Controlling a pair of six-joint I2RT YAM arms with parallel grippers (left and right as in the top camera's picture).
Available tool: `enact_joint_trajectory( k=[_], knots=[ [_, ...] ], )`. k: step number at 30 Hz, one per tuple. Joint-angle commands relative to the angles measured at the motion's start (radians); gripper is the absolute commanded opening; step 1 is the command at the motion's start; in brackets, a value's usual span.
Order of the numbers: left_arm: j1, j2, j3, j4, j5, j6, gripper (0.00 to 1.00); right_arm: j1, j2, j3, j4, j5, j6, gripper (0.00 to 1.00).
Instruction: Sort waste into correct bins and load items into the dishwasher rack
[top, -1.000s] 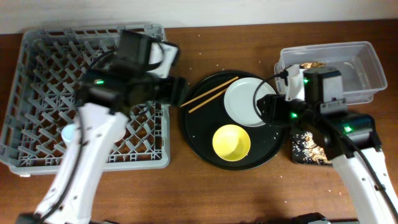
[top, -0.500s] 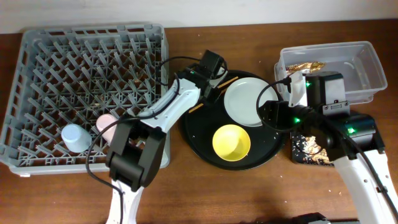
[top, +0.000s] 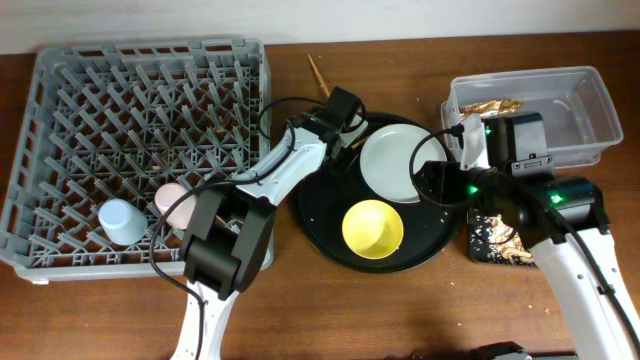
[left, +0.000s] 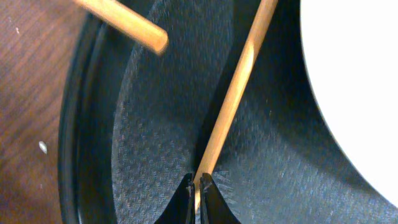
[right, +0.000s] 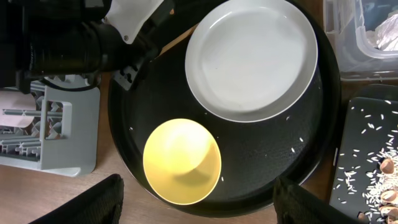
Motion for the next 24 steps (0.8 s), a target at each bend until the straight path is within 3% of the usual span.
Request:
enact_joint_trajectory(
  k=[1, 3, 4, 10, 11, 14, 15, 16, 17, 19, 20, 24],
  knots=[
    [0.002, -0.058, 0.018, -0.034, 0.010, 0.001, 0.02, -0.008, 0.004, 0.015, -0.002, 0.011, 0.001, 0.78],
    [0.002, -0.085, 0.018, -0.038, 0.010, 0.001, 0.00, -0.008, 0.004, 0.015, -0.002, 0.011, 0.001, 0.78],
    [0.002, -0.099, 0.018, -0.040, 0.010, -0.001, 0.13, -0.008, 0.004, 0.015, -0.002, 0.011, 0.001, 0.78],
    [0.005, -0.256, 0.019, -0.035, 0.002, -0.009, 0.48, -0.008, 0.004, 0.015, -0.001, 0.011, 0.001, 0.79],
    [0.005, -0.296, 0.019, -0.026, 0.000, -0.014, 0.57, -0.008, 0.004, 0.015, -0.001, 0.011, 0.001, 0.79],
    [0.021, -0.370, 0.019, -0.007, 0.000, -0.094, 0.61, -0.008, 0.004, 0.015, -0.001, 0.011, 0.001, 0.79],
    [0.025, -0.372, 0.019, -0.008, 0.053, -0.113, 0.83, -0.008, 0.004, 0.015, -0.002, 0.011, 0.001, 0.79],
    [0.025, -0.372, 0.018, -0.019, 0.082, -0.112, 0.83, -0.008, 0.004, 0.015, -0.002, 0.011, 0.001, 0.79],
    [0.025, -0.371, 0.018, -0.018, 0.070, -0.118, 0.75, -0.008, 0.004, 0.015, -0.002, 0.011, 0.001, 0.79],
    [0.042, -0.344, 0.018, 0.005, -0.038, -0.406, 0.73, -0.008, 0.004, 0.015, -0.002, 0.011, 0.001, 0.79],
    [0.052, -0.327, 0.018, 0.022, -0.033, -0.486, 0.73, -0.007, 0.004, 0.015, -0.002, 0.011, 0.001, 0.78],
    [0.102, -0.229, 0.018, 0.128, 0.106, -0.684, 0.64, -0.007, 0.004, 0.015, -0.005, 0.011, 0.002, 0.78]
  ],
)
